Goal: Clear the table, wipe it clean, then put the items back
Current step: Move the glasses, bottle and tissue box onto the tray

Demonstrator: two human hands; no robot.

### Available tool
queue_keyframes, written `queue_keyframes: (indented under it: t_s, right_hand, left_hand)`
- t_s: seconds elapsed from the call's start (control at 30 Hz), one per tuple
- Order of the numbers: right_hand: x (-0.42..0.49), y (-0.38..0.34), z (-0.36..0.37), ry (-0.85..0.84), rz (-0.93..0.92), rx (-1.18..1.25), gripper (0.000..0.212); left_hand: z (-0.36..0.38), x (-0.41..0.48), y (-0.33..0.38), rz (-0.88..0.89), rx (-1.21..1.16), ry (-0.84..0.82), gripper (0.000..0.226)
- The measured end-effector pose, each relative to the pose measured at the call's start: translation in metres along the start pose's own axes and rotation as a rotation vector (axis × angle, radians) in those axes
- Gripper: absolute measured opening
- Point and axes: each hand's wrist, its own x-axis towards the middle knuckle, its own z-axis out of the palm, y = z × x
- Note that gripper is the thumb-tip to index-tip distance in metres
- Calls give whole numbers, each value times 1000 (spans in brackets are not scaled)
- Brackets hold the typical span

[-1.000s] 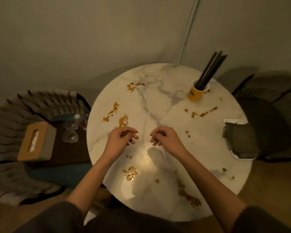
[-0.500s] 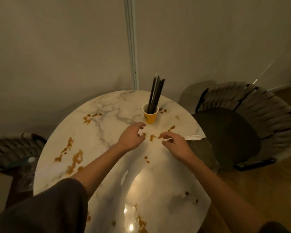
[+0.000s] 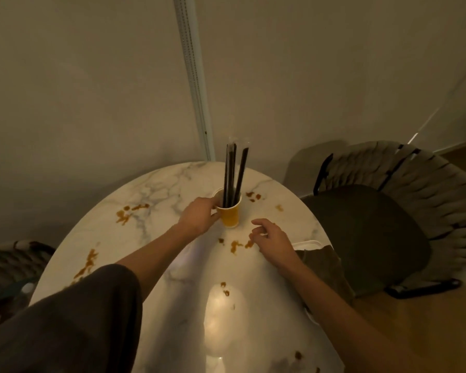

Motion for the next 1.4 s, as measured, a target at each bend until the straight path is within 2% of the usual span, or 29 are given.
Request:
queue_keyframes:
  t_s: [0.1, 0.23, 0.27, 0.33, 0.43, 0.57, 0.7, 0.83, 0.97, 1.13, 1.23, 1.4]
  right_hand:
    - [3, -12, 12, 4, -17, 43, 56]
    - [-4, -33, 38, -90, -111, 89, 92]
    - [-9, -38, 46, -130, -128, 93, 92]
    - [-20, -48, 67, -200, -186, 107, 77]
    - [-43, -69, 106, -257, -282, 71, 61]
    - [-71, -94, 174, -337, -372, 30, 62]
    - [-100, -117, 257, -482, -480, -82, 66]
    - [-118, -137, 344, -658, -500, -108, 63]
    - [-109, -158, 421, -745, -504, -362, 57]
    - [-50, -172, 502, -624, -487, -642, 50]
    - [-11, -176, 534, -522, -489, -856, 51]
    - [7, -168, 577, -501, -448, -1296, 55]
  left_hand:
    - [-15, -26, -2, 37, -61, 29, 17]
    - [-39, -82, -14, 77, -204, -49, 21]
    - [-45, -99, -17, 72, -275, -65, 20]
    - [-59, -134, -26, 8, -406, -58, 20]
    - [-77, -184, -46, -189, -524, -25, 32]
    - [-93, -246, -84, -430, -663, 79, 51]
    - [-107, -306, -137, -505, -642, 202, 85]
    - [-114, -360, -207, -616, -653, 248, 69]
    - [-113, -412, -298, -732, -600, 318, 80]
    - [-96, -449, -400, -879, -647, 299, 84]
    - [-81, -450, -439, -902, -669, 321, 82]
    - [-39, -443, -498, -1054, -597, 269, 87]
